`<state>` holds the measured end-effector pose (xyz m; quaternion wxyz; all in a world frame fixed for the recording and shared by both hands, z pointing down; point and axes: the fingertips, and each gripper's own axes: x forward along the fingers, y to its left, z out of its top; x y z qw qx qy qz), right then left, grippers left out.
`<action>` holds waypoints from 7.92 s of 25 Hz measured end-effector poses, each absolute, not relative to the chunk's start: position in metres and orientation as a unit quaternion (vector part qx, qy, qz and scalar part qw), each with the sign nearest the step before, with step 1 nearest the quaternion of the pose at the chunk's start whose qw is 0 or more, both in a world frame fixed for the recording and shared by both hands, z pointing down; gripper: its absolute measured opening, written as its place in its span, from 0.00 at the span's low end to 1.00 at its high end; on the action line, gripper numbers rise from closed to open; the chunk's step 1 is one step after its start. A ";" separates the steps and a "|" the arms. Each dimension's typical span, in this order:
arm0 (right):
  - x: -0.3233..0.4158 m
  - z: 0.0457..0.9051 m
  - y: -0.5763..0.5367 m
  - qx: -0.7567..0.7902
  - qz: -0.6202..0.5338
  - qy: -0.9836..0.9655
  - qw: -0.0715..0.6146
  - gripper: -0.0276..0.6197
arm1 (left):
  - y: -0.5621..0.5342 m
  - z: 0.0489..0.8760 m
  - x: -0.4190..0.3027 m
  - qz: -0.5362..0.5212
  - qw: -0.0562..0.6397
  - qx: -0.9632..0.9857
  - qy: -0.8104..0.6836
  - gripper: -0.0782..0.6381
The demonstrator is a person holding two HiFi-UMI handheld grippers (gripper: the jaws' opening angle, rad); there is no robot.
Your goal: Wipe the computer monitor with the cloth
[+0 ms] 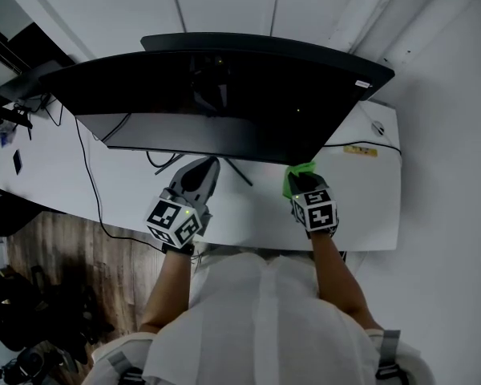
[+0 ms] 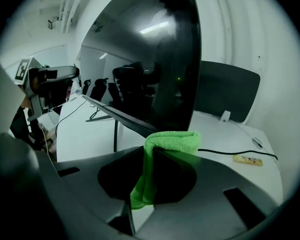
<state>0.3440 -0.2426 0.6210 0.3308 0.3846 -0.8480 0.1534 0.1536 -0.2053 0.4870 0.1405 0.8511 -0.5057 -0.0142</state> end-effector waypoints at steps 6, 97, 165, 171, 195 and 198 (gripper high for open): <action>0.324 0.621 -0.244 0.406 0.168 -0.839 0.320 0.11 | -0.205 0.488 0.125 -0.009 0.141 0.857 -0.495 0.13; -0.181 0.601 -0.187 0.207 0.115 -0.930 0.280 0.11 | -0.116 0.509 -0.242 0.021 0.140 0.783 -0.606 0.13; -0.258 0.341 -0.227 0.449 0.105 -0.887 -0.026 0.11 | -0.174 0.440 -0.347 -0.006 0.076 0.918 -0.390 0.13; -0.258 0.361 -0.224 0.449 0.118 -0.886 -0.012 0.11 | -0.176 0.438 -0.346 -0.005 0.075 0.918 -0.389 0.13; -0.257 0.442 -0.216 0.460 0.156 -0.872 0.058 0.11 | -0.171 0.460 -0.343 0.009 0.094 0.919 -0.382 0.13; -0.256 0.453 -0.217 0.462 0.163 -0.870 0.066 0.11 | -0.172 0.463 -0.344 0.009 0.097 0.919 -0.383 0.13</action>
